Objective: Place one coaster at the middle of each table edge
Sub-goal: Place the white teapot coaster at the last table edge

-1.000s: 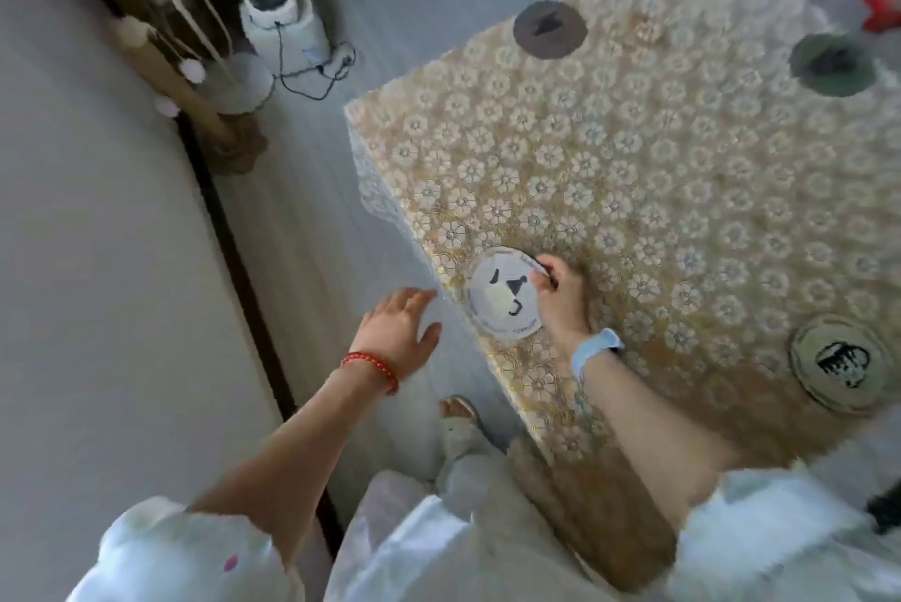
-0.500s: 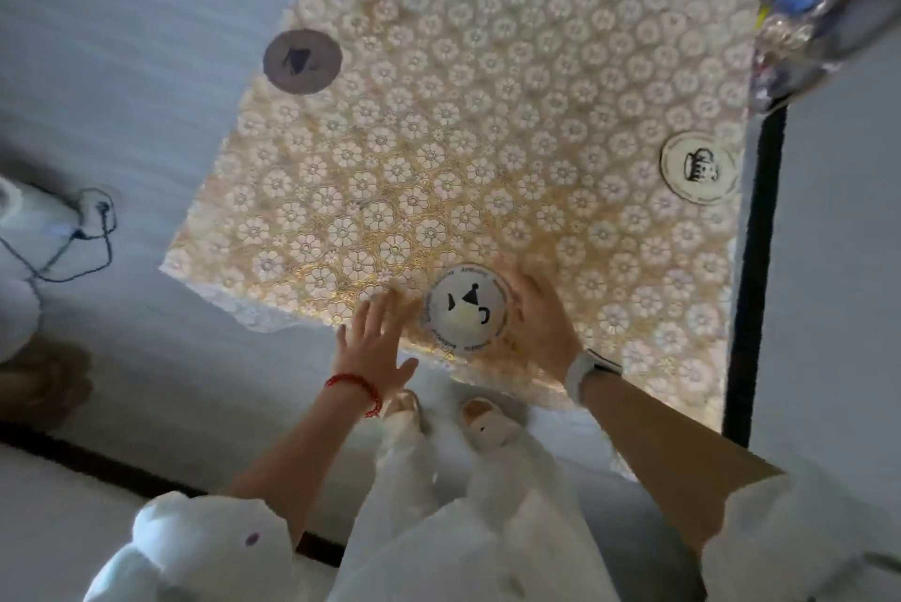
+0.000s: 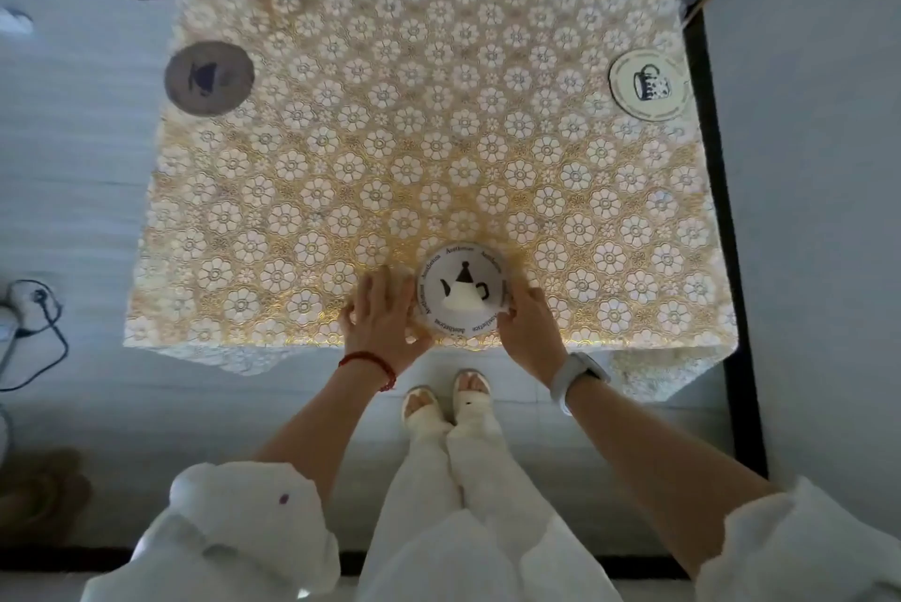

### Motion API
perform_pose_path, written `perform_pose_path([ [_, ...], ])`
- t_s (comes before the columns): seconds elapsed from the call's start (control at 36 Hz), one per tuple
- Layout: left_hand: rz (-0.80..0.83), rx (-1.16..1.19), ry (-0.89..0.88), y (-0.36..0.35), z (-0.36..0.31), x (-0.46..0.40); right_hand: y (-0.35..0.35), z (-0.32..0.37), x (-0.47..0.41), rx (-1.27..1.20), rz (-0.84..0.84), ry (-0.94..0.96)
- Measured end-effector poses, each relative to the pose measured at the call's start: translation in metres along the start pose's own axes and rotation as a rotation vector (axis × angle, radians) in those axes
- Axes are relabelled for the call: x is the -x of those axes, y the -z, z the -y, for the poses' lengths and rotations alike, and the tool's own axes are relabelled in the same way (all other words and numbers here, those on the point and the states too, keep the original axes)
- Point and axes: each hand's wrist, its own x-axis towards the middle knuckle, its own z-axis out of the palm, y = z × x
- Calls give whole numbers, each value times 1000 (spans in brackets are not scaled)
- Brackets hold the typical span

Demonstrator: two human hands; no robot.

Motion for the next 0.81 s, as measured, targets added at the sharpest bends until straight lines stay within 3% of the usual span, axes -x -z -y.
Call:
perform_pose_path([
  [0.28, -46, -4, -32, -5, 7, -3, -10, 2, 1, 60, -74, -15],
  [0.81, -159, 56, -4, -6, 18, 3, -16, 9, 6, 59, -1, -6],
])
